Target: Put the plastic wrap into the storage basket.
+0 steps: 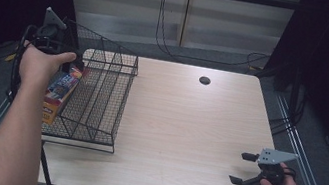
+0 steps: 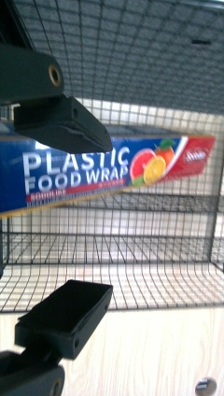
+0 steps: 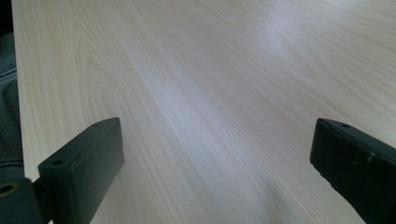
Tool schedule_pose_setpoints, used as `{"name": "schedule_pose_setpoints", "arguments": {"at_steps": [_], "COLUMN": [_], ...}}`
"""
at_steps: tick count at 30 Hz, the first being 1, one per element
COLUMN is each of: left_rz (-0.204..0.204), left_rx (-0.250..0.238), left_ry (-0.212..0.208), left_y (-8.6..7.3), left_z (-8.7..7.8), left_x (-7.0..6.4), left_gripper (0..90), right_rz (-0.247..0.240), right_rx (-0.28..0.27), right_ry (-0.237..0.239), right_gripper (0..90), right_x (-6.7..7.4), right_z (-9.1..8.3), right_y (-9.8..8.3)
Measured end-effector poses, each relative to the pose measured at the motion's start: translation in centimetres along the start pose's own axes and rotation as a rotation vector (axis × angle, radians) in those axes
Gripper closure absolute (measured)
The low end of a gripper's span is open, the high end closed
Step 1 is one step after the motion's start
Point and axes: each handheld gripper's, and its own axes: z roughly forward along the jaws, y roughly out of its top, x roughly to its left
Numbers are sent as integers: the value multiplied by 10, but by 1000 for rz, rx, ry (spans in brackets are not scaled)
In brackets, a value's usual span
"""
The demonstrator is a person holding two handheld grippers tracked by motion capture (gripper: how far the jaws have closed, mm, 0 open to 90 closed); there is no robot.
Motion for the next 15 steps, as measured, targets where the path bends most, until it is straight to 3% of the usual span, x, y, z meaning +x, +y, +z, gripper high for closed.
{"name": "schedule_pose_setpoints", "arguments": {"at_steps": [5,15], "left_rz": [34,112], "left_rx": [-53,-76], "left_ry": [-43,-136], "left_y": [0,-1], "left_z": [-3,9], "left_x": [-15,-55], "left_gripper": [208,192], "right_rz": [-2,0], "right_rx": [1,-3], "right_ry": [-4,-4], "right_gripper": [25,25], "right_x": [0,1], "right_z": [0,-1], "right_y": [0,0]}}
